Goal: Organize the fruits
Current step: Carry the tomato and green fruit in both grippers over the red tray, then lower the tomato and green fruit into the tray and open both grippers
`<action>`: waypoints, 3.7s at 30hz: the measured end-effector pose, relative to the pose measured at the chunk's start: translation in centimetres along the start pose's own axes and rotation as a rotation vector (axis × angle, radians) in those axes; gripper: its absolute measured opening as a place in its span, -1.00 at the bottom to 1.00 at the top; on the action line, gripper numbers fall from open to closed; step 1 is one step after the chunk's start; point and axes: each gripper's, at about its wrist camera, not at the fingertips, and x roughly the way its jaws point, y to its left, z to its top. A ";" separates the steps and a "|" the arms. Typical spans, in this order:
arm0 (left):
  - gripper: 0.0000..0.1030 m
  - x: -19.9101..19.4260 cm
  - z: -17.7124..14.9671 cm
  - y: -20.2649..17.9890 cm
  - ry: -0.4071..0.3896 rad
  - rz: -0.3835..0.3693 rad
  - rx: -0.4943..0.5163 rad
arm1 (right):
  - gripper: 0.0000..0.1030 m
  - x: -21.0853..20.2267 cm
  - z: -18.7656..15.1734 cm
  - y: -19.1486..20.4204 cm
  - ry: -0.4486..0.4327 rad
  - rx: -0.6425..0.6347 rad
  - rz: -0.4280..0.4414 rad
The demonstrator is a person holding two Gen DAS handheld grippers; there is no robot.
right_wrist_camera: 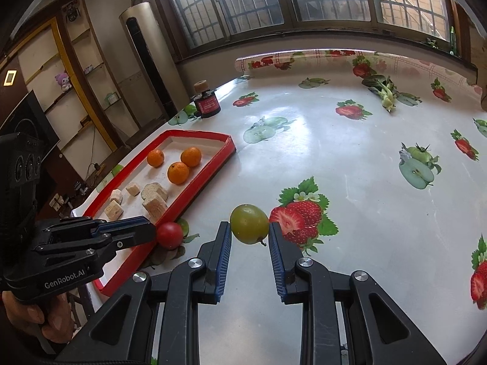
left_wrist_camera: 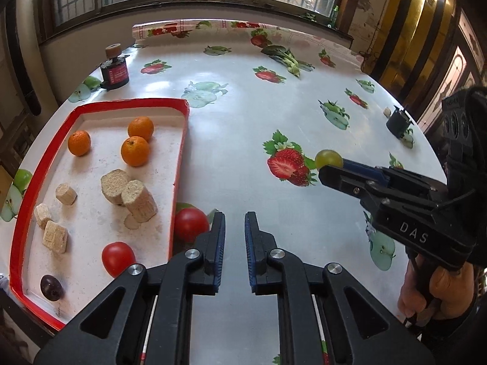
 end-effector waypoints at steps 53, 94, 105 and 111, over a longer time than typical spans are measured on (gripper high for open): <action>-0.44 -2.4 -0.9 7.2 -0.071 0.093 -0.182 | -0.50 1.6 0.4 4.3 0.028 -0.058 0.079; -0.43 -0.5 -0.2 15.6 -0.054 0.164 -0.279 | -0.50 11.8 5.8 12.5 0.123 -0.209 0.125; -0.43 1.5 -0.3 16.0 -0.005 0.167 -0.283 | -0.50 14.7 6.0 11.9 0.166 -0.218 0.114; -0.42 2.2 -0.7 16.3 0.025 0.182 -0.306 | -0.47 15.0 5.9 12.2 0.170 -0.230 0.113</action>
